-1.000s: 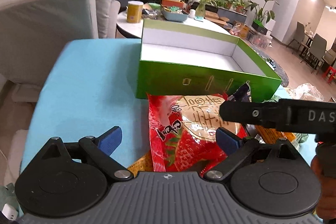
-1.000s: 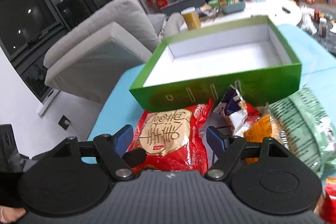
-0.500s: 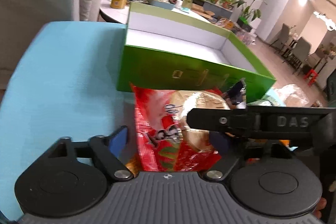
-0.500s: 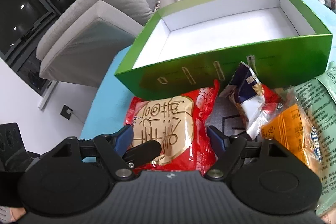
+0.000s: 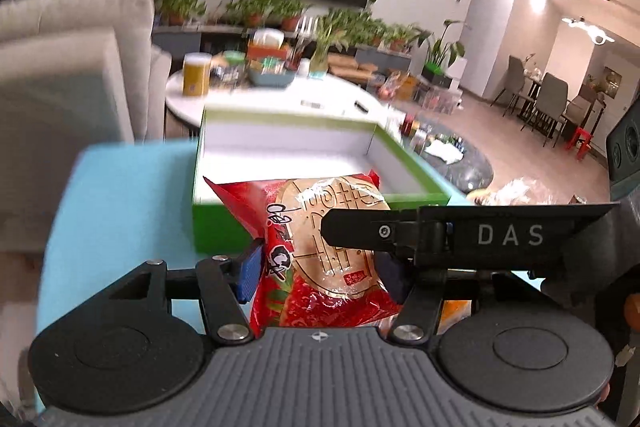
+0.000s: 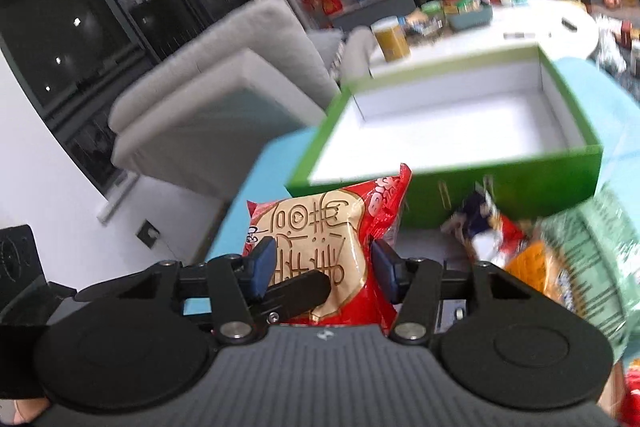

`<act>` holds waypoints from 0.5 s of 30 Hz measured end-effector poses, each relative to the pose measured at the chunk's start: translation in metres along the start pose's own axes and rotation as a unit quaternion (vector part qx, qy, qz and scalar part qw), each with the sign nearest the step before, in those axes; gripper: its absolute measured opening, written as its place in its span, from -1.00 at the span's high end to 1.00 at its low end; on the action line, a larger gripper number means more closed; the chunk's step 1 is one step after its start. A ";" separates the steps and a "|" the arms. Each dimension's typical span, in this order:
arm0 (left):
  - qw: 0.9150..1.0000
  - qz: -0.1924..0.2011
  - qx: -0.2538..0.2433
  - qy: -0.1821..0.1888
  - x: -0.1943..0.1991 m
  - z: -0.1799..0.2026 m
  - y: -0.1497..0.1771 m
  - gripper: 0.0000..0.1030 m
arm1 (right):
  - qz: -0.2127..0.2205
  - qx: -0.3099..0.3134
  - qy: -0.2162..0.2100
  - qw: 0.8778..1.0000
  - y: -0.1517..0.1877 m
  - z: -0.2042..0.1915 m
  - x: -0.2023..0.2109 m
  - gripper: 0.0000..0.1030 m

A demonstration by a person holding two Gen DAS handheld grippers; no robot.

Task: Organize snacks
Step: 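Lift the red pastry bag with the right gripper into the green box and release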

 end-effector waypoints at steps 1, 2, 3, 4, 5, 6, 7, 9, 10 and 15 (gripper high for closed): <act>1.000 0.008 -0.011 -0.003 0.003 0.001 -0.009 -0.07 | 0.009 0.002 -0.003 1.000 -0.005 -0.003 0.003 -0.54; 1.000 0.015 -0.023 -0.006 0.004 0.002 -0.019 -0.07 | 0.018 0.004 -0.006 1.000 -0.010 -0.006 0.007 -0.54; 0.999 0.021 -0.032 -0.008 0.003 0.002 -0.028 -0.07 | 0.029 0.007 -0.009 1.000 -0.017 -0.009 0.010 -0.54; 0.999 0.024 -0.039 -0.010 0.001 0.001 -0.037 -0.07 | 0.038 0.007 -0.011 0.999 -0.023 -0.012 0.009 -0.54; 0.999 0.026 -0.045 -0.012 -0.001 0.000 -0.045 -0.07 | 0.046 0.007 -0.013 0.999 -0.030 -0.014 0.010 -0.54; 0.998 0.027 -0.050 -0.014 -0.005 -0.002 -0.054 -0.07 | 0.054 0.004 -0.015 0.998 -0.038 -0.015 0.009 -0.54; 0.998 0.027 -0.054 -0.016 -0.011 -0.005 -0.061 -0.07 | 0.059 0.001 -0.016 0.998 -0.044 -0.015 0.006 -0.54; 0.998 0.025 -0.063 -0.020 -0.023 -0.010 -0.072 -0.07 | 0.066 -0.008 -0.017 0.998 -0.055 -0.014 -0.003 -0.54; 0.998 0.021 -0.062 -0.023 -0.032 -0.015 -0.076 -0.08 | 0.068 -0.013 -0.015 0.997 -0.061 -0.012 -0.009 -0.54; 0.998 -0.004 -0.055 -0.023 -0.069 -0.036 -0.082 -0.09 | 0.064 -0.031 -0.014 0.997 -0.076 0.000 -0.043 -0.54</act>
Point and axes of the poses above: each gripper's, at about its wrist camera, not at the fingertips, and x roughly against the way its jaws point, z to its right, y to its underside, the point moved 2 cm from there along -x, roughly the way its jaws point, and after that the axes turned 15 degrees about -x, right-handed, at the moved point
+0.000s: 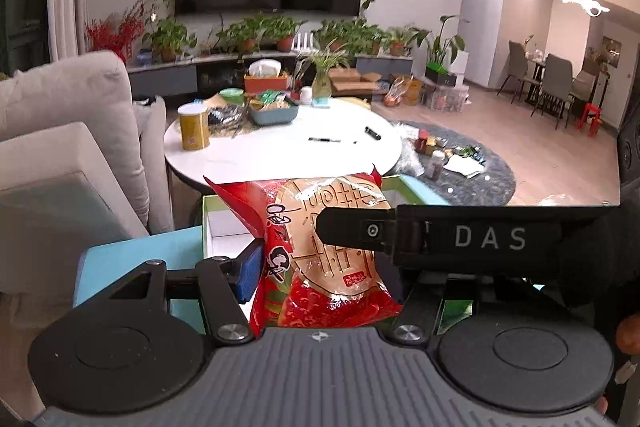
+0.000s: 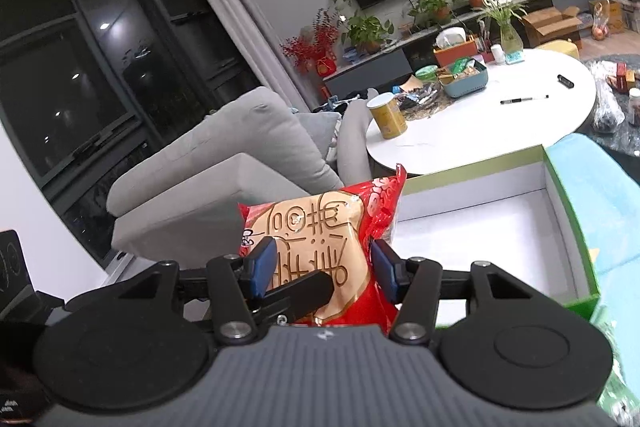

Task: Organize snacks
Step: 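Lift the red pastry bag with the right gripper into the green box and release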

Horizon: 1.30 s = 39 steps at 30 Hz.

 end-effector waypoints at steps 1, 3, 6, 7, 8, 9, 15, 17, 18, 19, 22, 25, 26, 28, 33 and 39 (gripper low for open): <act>1.000 -0.006 0.002 0.001 -0.010 -0.005 0.001 -0.09 | -0.003 -0.004 0.001 1.000 -0.002 0.004 -0.009 -0.54; 1.000 -0.013 0.003 0.002 -0.020 -0.008 0.005 -0.09 | -0.010 -0.013 0.002 1.000 -0.004 0.012 -0.021 -0.54; 1.000 -0.026 0.004 0.003 -0.039 -0.016 0.011 -0.09 | -0.022 -0.026 0.006 0.999 -0.005 0.019 -0.037 -0.54; 0.999 -0.031 0.006 0.005 -0.046 -0.018 0.014 -0.09 | -0.026 -0.030 0.009 0.999 -0.004 0.022 -0.043 -0.54; 0.999 -0.035 0.008 0.007 -0.051 -0.019 0.017 -0.09 | -0.029 -0.033 0.012 0.999 -0.003 0.024 -0.047 -0.54; 0.999 -0.039 0.011 0.009 -0.055 -0.021 0.019 -0.09 | -0.032 -0.035 0.016 0.999 -0.002 0.028 -0.052 -0.54; 0.998 -0.058 0.017 0.019 -0.076 -0.024 0.034 -0.09 | -0.055 -0.042 0.042 0.997 0.002 0.037 -0.067 -0.54; 0.998 -0.063 0.012 0.015 -0.077 -0.021 0.039 -0.10 | -0.066 -0.047 0.053 0.995 0.004 0.040 -0.072 -0.54; 0.998 -0.067 0.009 0.012 -0.078 -0.021 0.040 -0.10 | -0.070 -0.049 0.056 0.995 0.005 0.042 -0.074 -0.54; 0.997 -0.072 0.008 0.009 -0.079 -0.020 0.042 -0.10 | -0.075 -0.050 0.059 0.994 0.007 0.043 -0.076 -0.54; 0.996 -0.083 0.009 0.005 -0.082 -0.021 0.045 -0.15 | -0.087 -0.046 0.064 0.993 0.011 0.043 -0.080 -0.54; 0.997 -0.081 0.008 -0.004 -0.077 -0.022 0.045 -0.20 | -0.083 -0.039 0.068 0.993 0.012 0.040 -0.079 -0.54; 0.997 -0.079 0.013 -0.006 -0.073 -0.024 0.044 -0.21 | -0.078 -0.039 0.071 0.994 0.011 0.039 -0.077 -0.54; 0.998 -0.068 0.015 -0.009 -0.063 -0.025 0.039 -0.26 | -0.060 -0.039 0.072 0.995 0.006 0.036 -0.068 -0.54; 0.999 -0.027 0.005 -0.031 -0.022 -0.022 0.024 -0.40 | -0.032 -0.020 0.054 0.998 -0.003 0.016 -0.034 -0.54; 0.999 0.004 0.009 -0.036 0.029 -0.009 0.021 -0.49 | 0.001 0.005 0.020 1.000 -0.002 -0.012 0.028 -0.54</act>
Point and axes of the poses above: each gripper's, at about its wrist camera, not at the fingertips, and x roughly against the way its jaws point, z to its right, y to its underside, the point moved 2 cm from there along -x, roughly the way its jaws point, and after that the axes turned 15 degrees about -x, right-handed, at the moved point
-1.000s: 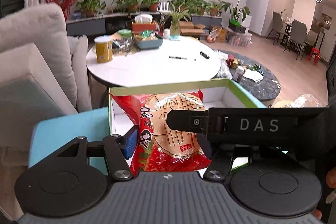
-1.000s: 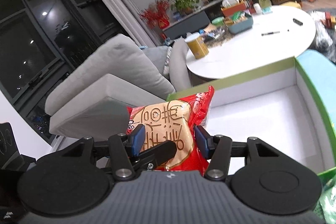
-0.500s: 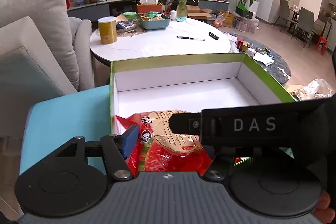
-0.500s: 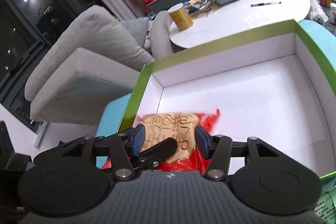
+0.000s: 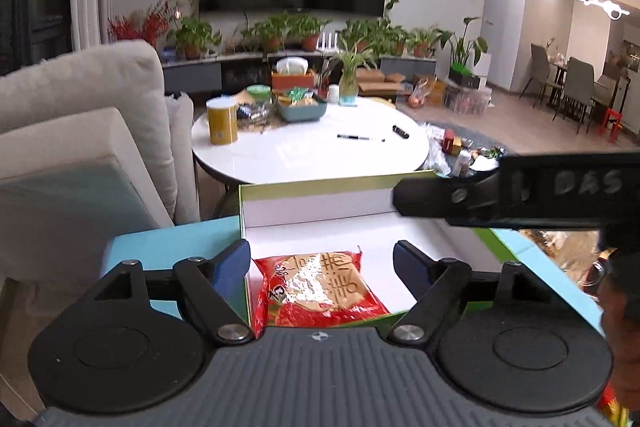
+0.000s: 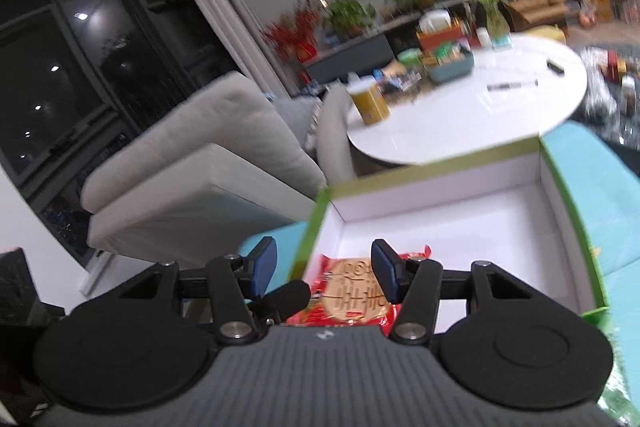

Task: Organize snacks
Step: 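Lift the red pastry bag with the right gripper into the green box and release, then move the right gripper to the red-and-white biscuit packet and close it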

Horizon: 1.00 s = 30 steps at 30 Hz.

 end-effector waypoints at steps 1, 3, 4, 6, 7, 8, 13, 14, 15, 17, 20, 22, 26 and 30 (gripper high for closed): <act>1.000 0.003 0.000 -0.004 0.010 0.002 0.001 -0.50 | 0.003 0.002 -0.006 1.000 0.001 -0.003 0.011 -0.54; 1.000 0.006 0.003 -0.010 0.026 0.006 0.002 -0.51 | 0.004 0.003 -0.016 1.000 0.006 -0.009 0.029 -0.54; 1.000 0.009 0.005 -0.011 0.033 0.007 0.002 -0.53 | 0.003 0.003 -0.021 1.000 0.008 -0.011 0.037 -0.54; 1.000 0.010 0.006 -0.014 0.048 0.012 0.005 -0.58 | 0.003 0.010 -0.030 1.000 0.015 -0.014 0.055 -0.54; 1.000 0.011 0.007 -0.017 0.055 0.015 0.007 -0.58 | 0.005 0.014 -0.031 0.999 0.017 -0.017 0.059 -0.54; 1.000 0.013 0.006 -0.018 0.062 0.018 0.010 -0.58 | 0.005 0.017 -0.031 0.999 0.021 -0.017 0.066 -0.54; 1.000 0.017 -0.003 -0.011 0.086 0.035 0.026 -0.61 | -0.006 0.016 -0.031 0.999 0.042 -0.006 0.089 -0.54; 1.000 0.015 -0.003 -0.010 0.089 0.037 0.029 -0.61 | -0.008 0.015 -0.029 0.999 0.047 -0.003 0.092 -0.54; 1.000 0.014 -0.003 -0.008 0.091 0.040 0.032 -0.61 | -0.011 0.014 -0.027 0.999 0.051 0.000 0.095 -0.54; 1.000 0.012 -0.001 -0.005 0.094 0.045 0.040 -0.62 | -0.021 0.017 -0.024 0.999 0.063 0.006 0.101 -0.54; 1.000 0.006 0.001 -0.002 0.096 0.051 0.052 -0.64 | -0.034 0.034 -0.019 0.999 0.080 0.015 0.104 -0.54; 1.000 -0.004 0.005 0.001 0.094 0.053 0.061 -0.64 | -0.041 0.046 -0.004 0.998 0.095 0.020 0.107 -0.54; 1.000 -0.022 0.017 -0.007 0.086 0.055 0.078 -0.64 | -0.069 0.057 0.015 0.996 0.122 0.033 0.103 -0.54; 0.999 -0.037 0.030 -0.003 0.078 0.060 0.089 -0.64 | -0.079 0.069 0.033 0.994 0.141 0.037 0.093 -0.55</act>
Point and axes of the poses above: each gripper's, at about its wrist camera, not at the fingertips, and x roughly against the way its jaws point, z to its right, y to its underside, the point moved 2 cm from there along -x, roughly the way its jaws point, and after that the axes turned 15 degrees about -x, right-handed, at the moved point
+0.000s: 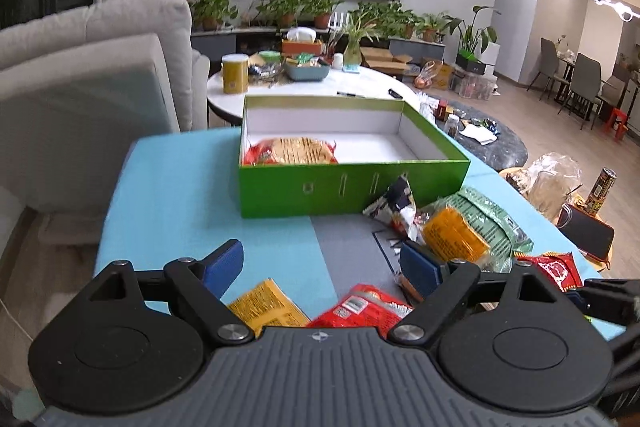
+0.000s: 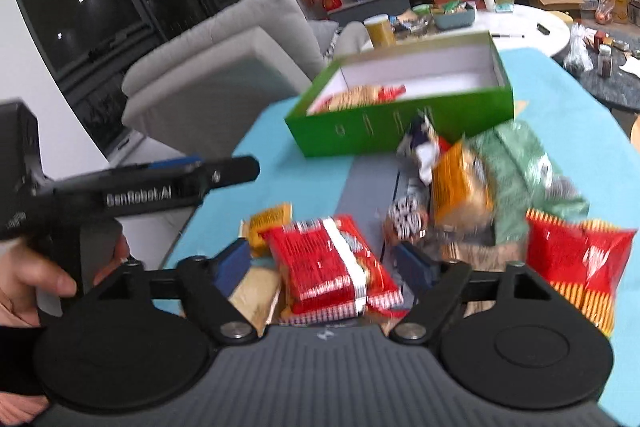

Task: Organize snacks
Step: 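Move the right gripper to the red-and-white biscuit packet and close it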

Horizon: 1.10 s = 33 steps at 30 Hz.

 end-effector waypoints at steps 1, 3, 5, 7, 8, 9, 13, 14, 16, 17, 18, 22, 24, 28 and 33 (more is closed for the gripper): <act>1.000 -0.002 0.000 0.001 -0.002 0.001 0.002 -0.64 | 0.001 0.012 0.007 1.000 0.004 -0.002 -0.002 -0.55; 1.000 -0.007 0.001 0.003 -0.006 0.003 0.004 -0.64 | -0.005 0.040 0.015 0.999 0.011 -0.006 -0.008 -0.55; 1.000 -0.009 0.002 0.005 -0.009 0.003 0.004 -0.64 | -0.015 0.054 0.019 0.998 0.016 -0.009 -0.015 -0.55; 1.000 -0.012 0.000 0.010 -0.013 0.005 0.005 -0.64 | -0.023 0.051 0.023 0.998 0.019 -0.006 -0.020 -0.55; 1.000 -0.014 -0.001 0.013 -0.015 0.006 0.006 -0.64 | -0.026 0.046 0.025 0.998 0.021 -0.003 -0.021 -0.55; 1.000 -0.017 -0.003 0.016 -0.017 0.007 0.006 -0.64 | -0.029 0.040 0.028 0.998 0.021 0.000 -0.024 -0.55; 0.999 -0.031 -0.004 0.022 -0.031 0.010 0.010 -0.64 | -0.033 0.024 0.043 0.998 0.021 0.013 -0.029 -0.55; 0.999 -0.035 -0.001 0.024 -0.035 0.011 0.011 -0.64 | -0.034 0.022 0.048 0.998 0.021 0.015 -0.029 -0.55; 0.999 -0.040 0.004 0.027 -0.039 0.010 0.013 -0.64 | -0.036 0.016 0.053 0.998 0.021 0.020 -0.031 -0.55; 0.999 -0.042 0.005 0.028 -0.041 0.010 0.014 -0.64 | -0.038 0.010 0.048 0.998 0.021 0.022 -0.030 -0.55; 0.999 -0.044 0.006 0.028 -0.043 0.010 0.016 -0.64 | -0.042 0.005 0.038 0.998 0.021 0.023 -0.030 -0.55; 0.998 -0.055 0.005 0.032 -0.051 0.010 0.019 -0.64 | -0.058 0.021 0.013 0.998 0.025 0.012 -0.033 -0.55; 0.998 -0.059 0.004 0.035 -0.053 0.011 0.021 -0.64 | -0.060 0.036 0.027 0.997 0.028 0.009 -0.038 -0.55; 0.997 -0.064 0.006 0.043 -0.057 0.010 0.024 -0.62 | -0.066 0.012 0.033 0.997 0.024 0.022 -0.044 -0.54; 0.996 -0.068 0.010 0.051 -0.061 0.008 0.029 -0.49 | -0.054 0.001 0.030 0.998 0.019 0.034 -0.040 -0.54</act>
Point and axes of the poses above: each gripper's, at about its wrist camera, not at the fingertips, and x roughly against the way its jaws point, z to its right, y to its underside, the point moved 2 cm from there along -x, roughly the way its jaws point, and after that the axes turned 15 degrees about -x, right-handed, at the moved point
